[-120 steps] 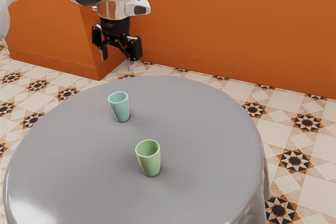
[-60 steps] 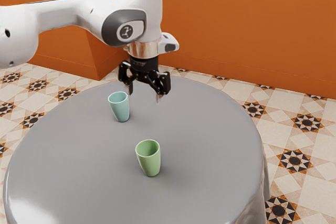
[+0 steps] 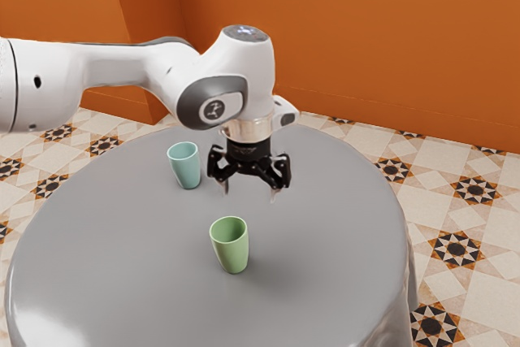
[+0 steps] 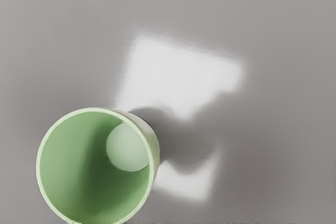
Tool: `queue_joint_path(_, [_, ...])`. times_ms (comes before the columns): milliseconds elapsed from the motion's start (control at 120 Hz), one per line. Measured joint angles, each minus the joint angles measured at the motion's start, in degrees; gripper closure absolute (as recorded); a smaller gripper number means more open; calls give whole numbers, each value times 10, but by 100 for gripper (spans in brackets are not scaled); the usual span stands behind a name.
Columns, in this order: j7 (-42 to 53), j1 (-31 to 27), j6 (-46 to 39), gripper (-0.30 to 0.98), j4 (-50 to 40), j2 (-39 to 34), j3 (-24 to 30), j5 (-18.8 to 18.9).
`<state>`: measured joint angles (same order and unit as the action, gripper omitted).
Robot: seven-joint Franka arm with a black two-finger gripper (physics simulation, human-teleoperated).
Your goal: Place the right cup onto the left cup
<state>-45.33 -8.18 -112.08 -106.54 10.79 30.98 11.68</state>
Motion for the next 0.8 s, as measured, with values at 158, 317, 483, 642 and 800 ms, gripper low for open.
queue_joint_path(158, [-49,-1,-46,0,-55,-21,5,-1])
queue_joint_path(317, [-94,1,-80,0,-96,-44,14,-2])
queue_joint_path(483, [-133,0,-116,0,-121,-46,15,-3])
queue_joint_path(642, [-148,-3,-136,0,-116,-30,-3,-4])
queue_joint_path(800, [-151,-7,-147,0,-116,-13,-24,-6])
